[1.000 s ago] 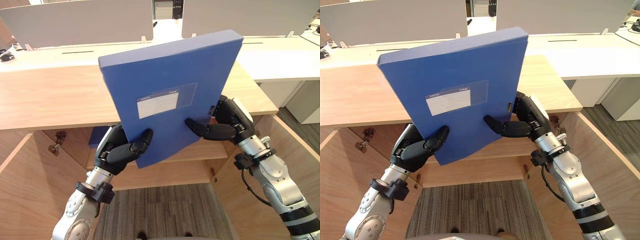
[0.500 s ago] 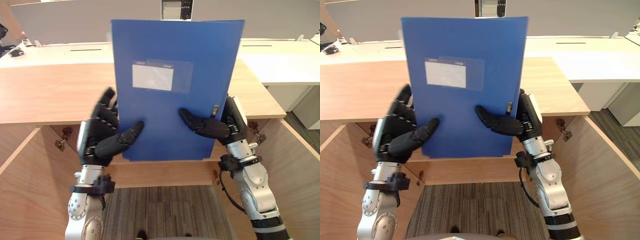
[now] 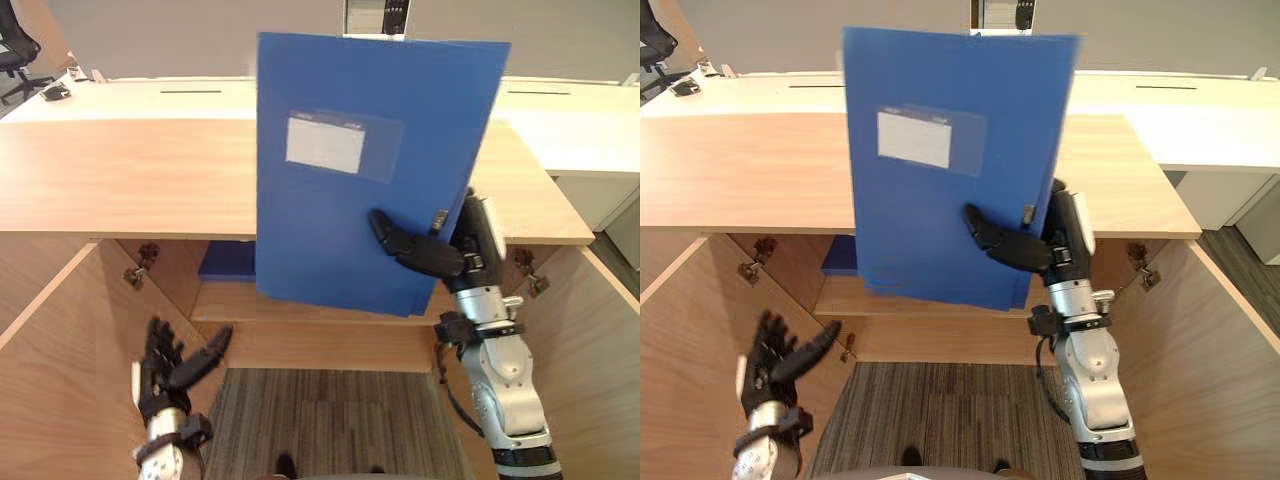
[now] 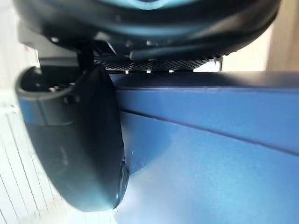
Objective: Walk over to the cabinet, pick up the folder, carry it to the office cabinet, place the folder inside the office cabinet, then close the office cabinet door
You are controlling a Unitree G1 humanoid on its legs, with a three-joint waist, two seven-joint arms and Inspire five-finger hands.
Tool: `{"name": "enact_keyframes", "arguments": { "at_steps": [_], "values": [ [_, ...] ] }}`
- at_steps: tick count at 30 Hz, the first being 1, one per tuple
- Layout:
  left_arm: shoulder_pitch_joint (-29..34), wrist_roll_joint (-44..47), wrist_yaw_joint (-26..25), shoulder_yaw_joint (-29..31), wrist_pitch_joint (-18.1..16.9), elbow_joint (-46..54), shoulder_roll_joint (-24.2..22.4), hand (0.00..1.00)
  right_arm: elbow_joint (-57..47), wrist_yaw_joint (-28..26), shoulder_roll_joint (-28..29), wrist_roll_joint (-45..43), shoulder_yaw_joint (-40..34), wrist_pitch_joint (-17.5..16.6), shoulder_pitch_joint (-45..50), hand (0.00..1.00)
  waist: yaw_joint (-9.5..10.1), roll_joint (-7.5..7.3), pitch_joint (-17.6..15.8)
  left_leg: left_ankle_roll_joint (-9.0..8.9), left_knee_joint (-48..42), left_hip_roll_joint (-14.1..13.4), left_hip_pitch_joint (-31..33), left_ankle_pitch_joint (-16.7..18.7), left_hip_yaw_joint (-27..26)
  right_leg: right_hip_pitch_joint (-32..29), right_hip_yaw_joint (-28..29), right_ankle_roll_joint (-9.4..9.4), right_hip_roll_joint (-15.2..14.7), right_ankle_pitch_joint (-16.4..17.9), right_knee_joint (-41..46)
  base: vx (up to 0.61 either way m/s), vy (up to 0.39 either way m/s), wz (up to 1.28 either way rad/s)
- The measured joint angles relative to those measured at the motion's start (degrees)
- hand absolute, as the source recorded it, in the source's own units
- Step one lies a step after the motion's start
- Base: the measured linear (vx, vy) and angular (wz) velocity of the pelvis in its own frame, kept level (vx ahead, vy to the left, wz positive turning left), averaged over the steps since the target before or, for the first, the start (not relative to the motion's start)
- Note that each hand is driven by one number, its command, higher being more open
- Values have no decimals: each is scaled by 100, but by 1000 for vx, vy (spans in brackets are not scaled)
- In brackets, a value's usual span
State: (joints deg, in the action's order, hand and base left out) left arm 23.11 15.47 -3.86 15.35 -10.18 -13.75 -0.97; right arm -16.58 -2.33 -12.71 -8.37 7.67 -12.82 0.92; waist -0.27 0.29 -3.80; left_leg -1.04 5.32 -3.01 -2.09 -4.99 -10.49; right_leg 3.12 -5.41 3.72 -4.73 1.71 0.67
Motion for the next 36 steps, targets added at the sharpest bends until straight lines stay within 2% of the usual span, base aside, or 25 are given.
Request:
{"name": "enact_keyframes", "arguments": {
  "at_steps": [2, 3, 5, 6, 8, 13, 15, 17, 19, 21, 25, 27, 32, 36],
  "values": [
    [-96, -215, -43, -1, 115, -795, 5, 100, 54, 22, -94, 276, 505, -12, -100, 0, -7, 12, -46, 0, -55, -12, 205, -21, -8, -241, 12, -1, -5, 0, 114, -20, 3, -1],
    [-227, -233, -54, -4, 117, -1112, 22, 100, 153, 35, -159, 396, 743, -54, -277, 0, -14, 6, -198, 2, -225, -43, 383, -1, -12, -410, 28, -2, -15, 1, 267, -105, 4, -8],
    [-725, -317, -78, -19, 121, -1862, 138, 100, 644, 63, -271, 703, 1369, -94, -1038, 0, -40, 32, -667, 32, -984, -129, 1123, 226, -57, -1090, 102, -40, -23, 50, 804, -147, 4, -16],
    [-891, -321, -98, -61, 121, -2062, 197, 100, 823, 70, -284, 810, 1521, -94, -1249, 0, -34, 38, -830, 30, -1187, -154, 1281, 293, -73, -1231, 130, -45, -31, 93, 935, -170, 4, -15],
    [-1434, -324, -106, -264, 124, -2646, 357, 100, 1563, 115, -360, 1265, 2079, -47, -1865, 0, 32, 158, -1396, 21, -2110, -271, 2036, 648, -75, -1929, 197, -50, -32, 296, 1662, -284, 33, -9],
    [-1933, -373, -117, -387, 143, -2965, 520, 100, 2155, 150, -513, 1750, 2406, 90, -2373, 0, 84, 315, -2019, 87, -3275, -410, 3268, 981, -57, -3196, 293, -54, -49, 620, 2826, -195, 28, -6],
    [-2109, -371, -119, -459, 150, -2967, 566, 100, 2525, 163, -510, 1679, 2371, 170, -2701, 0, 107, 344, -2128, 120, -3662, -466, 3777, 1045, -54, -3734, 342, -57, -49, 689, 3218, -127, 15, -8],
    [-2347, -365, -112, -571, 116, -2891, 540, 100, 2906, 209, -487, 1411, 2098, 330, -2956, 0, 176, 414, -2184, 125, -4108, -544, 4328, 1186, -14, -4278, 348, -73, -46, 830, 3685, -101, -6, -2],
    [-2435, -368, -113, -596, 92, -2693, 522, 100, 2959, 287, -448, 935, 1808, 423, -2988, 0, 254, 422, -2197, 134, -4432, -591, 4646, 1288, 12, -4600, 350, -82, -54, 960, 4038, -97, -24, 3],
    [-2529, -347, -114, -594, 33, -2303, 481, 100, 2953, 524, -270, 10, 1203, 426, -3224, 0, 261, 436, -2217, 135, -4952, -621, 5297, 1405, 163, -5204, 271, -86, -98, 1180, 4606, -109, -43, 18],
    [-2802, -283, -115, -598, -23, -1890, 315, 100, 2981, 1056, -169, -1321, 203, 407, -4028, 0, 356, 439, -2374, 139, -5489, -635, 5985, 1494, 279, -5874, 235, -127, -159, 1374, 5250, -71, -47, 13],
    [-2904, -243, -136, -590, -62, -1698, 308, 100, 3254, 1344, -196, -2214, -312, 217, -4721, 0, 389, 434, -2383, 160, -5806, -648, 6387, 1540, 358, -6258, 219, -177, -188, 1483, 5611, -41, -73, 9],
    [-3060, -104, -372, -587, -84, -1588, 303, 100, 3735, 1856, -134, -3455, -941, -56, -5553, 0, 440, 434, -2389, 171, -6057, -674, 6733, 1574, 476, -6548, 139, -211, -193, 1586, 5870, -8, -53, 5],
    [-3095, -54, -527, -597, -88, -1587, 248, 100, 4203, 2246, -27, -3935, -1295, -149, -6008, 0, 492, 434, -2389, 163, -6048, -668, 6761, 1578, 506, -6557, 91, -234, -209, 1620, 5878, 18, -50, 5]
  ]
}}
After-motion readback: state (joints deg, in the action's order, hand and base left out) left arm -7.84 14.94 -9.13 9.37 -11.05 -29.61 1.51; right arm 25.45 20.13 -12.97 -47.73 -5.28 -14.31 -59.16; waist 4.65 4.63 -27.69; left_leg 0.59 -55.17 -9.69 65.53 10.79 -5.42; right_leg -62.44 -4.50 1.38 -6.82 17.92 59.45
